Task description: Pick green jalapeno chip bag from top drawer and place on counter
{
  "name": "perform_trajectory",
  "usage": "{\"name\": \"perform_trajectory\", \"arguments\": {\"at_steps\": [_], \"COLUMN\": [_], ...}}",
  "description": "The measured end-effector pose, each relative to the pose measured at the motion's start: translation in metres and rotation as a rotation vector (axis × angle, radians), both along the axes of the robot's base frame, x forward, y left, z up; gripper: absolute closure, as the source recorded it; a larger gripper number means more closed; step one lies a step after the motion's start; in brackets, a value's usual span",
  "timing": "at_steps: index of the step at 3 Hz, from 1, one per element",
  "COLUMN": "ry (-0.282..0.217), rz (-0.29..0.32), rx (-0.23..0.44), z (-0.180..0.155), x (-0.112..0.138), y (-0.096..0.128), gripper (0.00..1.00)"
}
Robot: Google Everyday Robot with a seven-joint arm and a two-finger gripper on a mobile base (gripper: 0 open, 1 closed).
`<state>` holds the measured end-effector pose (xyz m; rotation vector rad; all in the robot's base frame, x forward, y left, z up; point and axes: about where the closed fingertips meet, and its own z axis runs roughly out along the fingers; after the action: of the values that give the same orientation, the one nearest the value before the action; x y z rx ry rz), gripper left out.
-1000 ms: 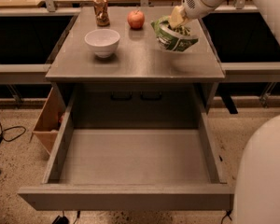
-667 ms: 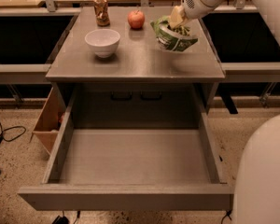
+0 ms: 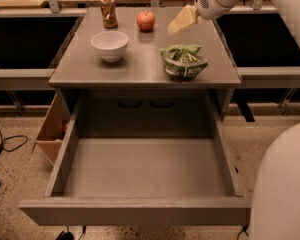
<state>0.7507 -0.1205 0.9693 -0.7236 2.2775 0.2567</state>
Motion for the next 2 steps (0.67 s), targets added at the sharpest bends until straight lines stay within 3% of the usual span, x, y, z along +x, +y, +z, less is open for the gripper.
{"name": "perform_trajectory", "arguments": {"at_steps": [2], "ry": [0.003], "rz": [0.031], "rx": [0.017], "z": [0.0092], "x": [-0.0005], "y": [0.0004], "gripper": [0.0]}}
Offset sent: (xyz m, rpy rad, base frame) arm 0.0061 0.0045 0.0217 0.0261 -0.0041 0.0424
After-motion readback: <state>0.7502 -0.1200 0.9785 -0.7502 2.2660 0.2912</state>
